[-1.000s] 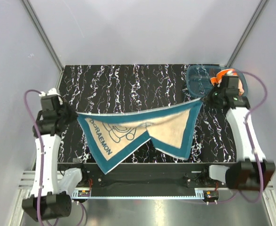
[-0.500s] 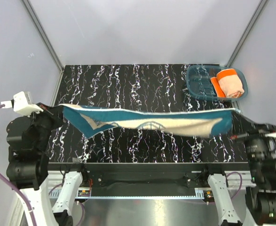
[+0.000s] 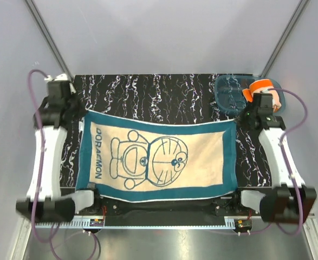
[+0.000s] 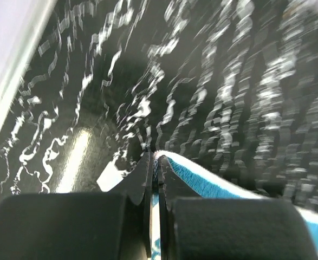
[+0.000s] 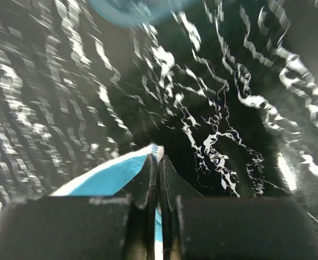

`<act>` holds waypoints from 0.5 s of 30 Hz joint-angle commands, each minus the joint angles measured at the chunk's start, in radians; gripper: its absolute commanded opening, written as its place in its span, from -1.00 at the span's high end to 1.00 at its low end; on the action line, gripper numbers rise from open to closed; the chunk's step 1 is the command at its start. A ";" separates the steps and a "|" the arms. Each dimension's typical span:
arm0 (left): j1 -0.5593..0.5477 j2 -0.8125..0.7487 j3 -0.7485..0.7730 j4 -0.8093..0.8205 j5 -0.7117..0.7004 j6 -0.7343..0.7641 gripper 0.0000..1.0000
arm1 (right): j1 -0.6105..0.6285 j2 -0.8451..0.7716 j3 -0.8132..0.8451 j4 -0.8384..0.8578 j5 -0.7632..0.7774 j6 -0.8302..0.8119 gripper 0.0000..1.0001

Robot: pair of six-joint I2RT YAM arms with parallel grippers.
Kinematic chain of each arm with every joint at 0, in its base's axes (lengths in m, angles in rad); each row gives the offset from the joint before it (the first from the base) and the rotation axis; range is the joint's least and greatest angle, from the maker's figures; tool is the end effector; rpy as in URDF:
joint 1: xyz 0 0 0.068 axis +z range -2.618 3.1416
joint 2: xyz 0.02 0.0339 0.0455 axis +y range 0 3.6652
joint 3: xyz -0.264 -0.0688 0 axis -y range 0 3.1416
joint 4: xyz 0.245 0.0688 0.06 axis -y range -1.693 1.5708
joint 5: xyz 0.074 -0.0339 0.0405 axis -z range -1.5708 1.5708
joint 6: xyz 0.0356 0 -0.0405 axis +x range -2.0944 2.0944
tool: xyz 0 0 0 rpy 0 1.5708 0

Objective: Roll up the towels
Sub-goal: Flatten the towel

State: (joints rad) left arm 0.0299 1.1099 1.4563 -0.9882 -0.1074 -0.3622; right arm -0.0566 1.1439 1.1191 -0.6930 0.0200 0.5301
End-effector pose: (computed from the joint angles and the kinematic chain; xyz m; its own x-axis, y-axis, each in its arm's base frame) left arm 0.2001 0.0098 0.4241 -0.5186 -0.3680 -0.7718 -0.3201 0.9206 -0.2238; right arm 0.2392 -0.0143 0.3356 -0.5304 0.5364 -0.6565 0.3938 0.8417 0.3695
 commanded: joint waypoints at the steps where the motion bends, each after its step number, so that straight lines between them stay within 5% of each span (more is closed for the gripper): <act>1: 0.004 0.145 -0.040 0.072 -0.069 0.025 1.00 | 0.001 0.101 -0.014 0.220 -0.072 0.027 0.99; 6: 0.034 0.430 0.008 0.131 -0.094 0.006 1.00 | 0.021 0.353 0.014 0.392 -0.184 0.016 1.00; 15: 0.068 0.836 0.262 0.134 -0.075 0.000 1.00 | 0.041 0.668 0.260 0.383 -0.193 -0.013 0.99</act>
State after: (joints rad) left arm 0.0872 1.9175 1.6226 -0.8913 -0.1684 -0.3664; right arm -0.0212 1.7821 1.2682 -0.3599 -0.1528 0.5423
